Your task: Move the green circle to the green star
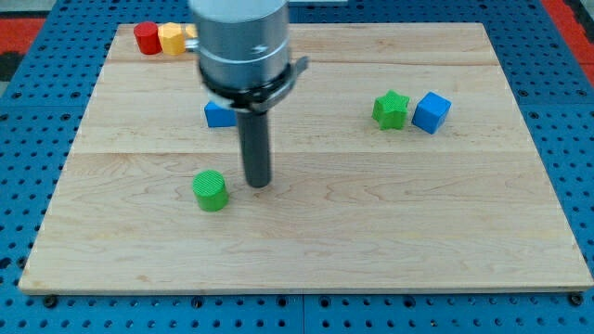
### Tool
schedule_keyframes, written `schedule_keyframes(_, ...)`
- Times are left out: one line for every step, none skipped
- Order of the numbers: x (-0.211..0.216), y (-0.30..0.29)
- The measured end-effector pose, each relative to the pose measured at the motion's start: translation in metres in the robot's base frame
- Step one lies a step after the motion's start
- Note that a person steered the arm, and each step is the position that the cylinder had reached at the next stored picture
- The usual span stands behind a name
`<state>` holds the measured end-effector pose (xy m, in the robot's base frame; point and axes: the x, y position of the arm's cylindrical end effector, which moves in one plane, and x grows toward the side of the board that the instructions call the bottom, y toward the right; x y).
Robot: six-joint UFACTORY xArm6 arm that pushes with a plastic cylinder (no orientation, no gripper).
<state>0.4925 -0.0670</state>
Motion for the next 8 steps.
schedule_keyframes(0.031,-0.014)
schedule_keyframes(0.081,-0.05)
schedule_keyframes(0.05,-0.092)
schedule_keyframes(0.017,-0.015)
schedule_keyframes(0.003,0.031)
schedule_keyframes(0.015,-0.034)
schedule_keyframes(-0.025,0.0)
schedule_keyframes(-0.074,0.094)
